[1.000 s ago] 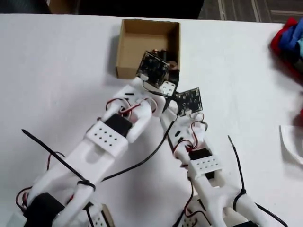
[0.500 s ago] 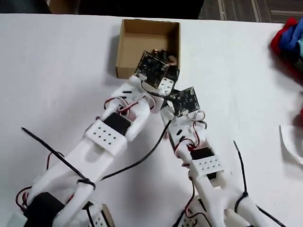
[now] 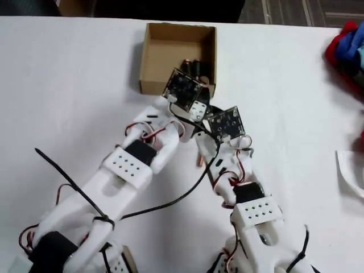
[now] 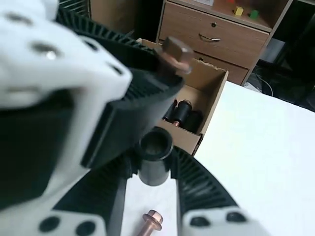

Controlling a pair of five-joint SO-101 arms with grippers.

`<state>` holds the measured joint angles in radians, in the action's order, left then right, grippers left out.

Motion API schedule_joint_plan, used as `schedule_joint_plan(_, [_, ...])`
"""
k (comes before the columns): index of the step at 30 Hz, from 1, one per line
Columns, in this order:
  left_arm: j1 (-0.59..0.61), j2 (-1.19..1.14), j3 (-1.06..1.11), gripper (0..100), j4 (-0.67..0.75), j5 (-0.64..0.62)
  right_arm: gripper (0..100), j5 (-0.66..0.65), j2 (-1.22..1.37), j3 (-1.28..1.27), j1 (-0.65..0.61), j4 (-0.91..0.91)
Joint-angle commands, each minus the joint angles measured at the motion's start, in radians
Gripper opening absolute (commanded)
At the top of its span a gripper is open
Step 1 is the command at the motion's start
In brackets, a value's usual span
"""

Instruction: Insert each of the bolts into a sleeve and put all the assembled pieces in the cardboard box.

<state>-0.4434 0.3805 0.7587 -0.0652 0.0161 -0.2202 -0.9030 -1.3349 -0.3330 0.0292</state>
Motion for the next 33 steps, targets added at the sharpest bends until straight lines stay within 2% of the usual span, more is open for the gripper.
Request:
schedule_joint_plan(1, [0.011,0.031,-0.048,2,0.026,-0.006,2.2,0.003,-0.039,0.046,0.024,-0.001])
schedule_joint_plan(12, [0.002,0.161,-0.05,2,0.021,-0.012,2.2,0.003,-0.038,-0.018,0.065,-0.002])
schedule_joint_plan(14, [0.006,0.178,-0.047,2,0.021,-0.063,2.2,0.003,-0.038,-0.018,0.065,-0.004])
schedule_joint_plan(18, [0.009,0.189,-0.044,2,0.021,-0.256,2.2,0.003,-0.03,-0.037,0.067,-0.085])
schedule_joint_plan(21, [-0.003,0.186,-0.051,2,0.028,-0.339,2.2,0.003,0.028,-0.083,0.068,-0.318])
schedule_joint_plan(27, [-0.012,0.19,-0.054,2,0.077,-0.339,2.2,-0.003,0.305,-0.155,0.079,-0.974])
schedule_joint_plan(33, [-0.023,0.19,-0.097,2,0.155,-0.307,2.2,-0.005,0.61,-0.149,0.077,-1.297])
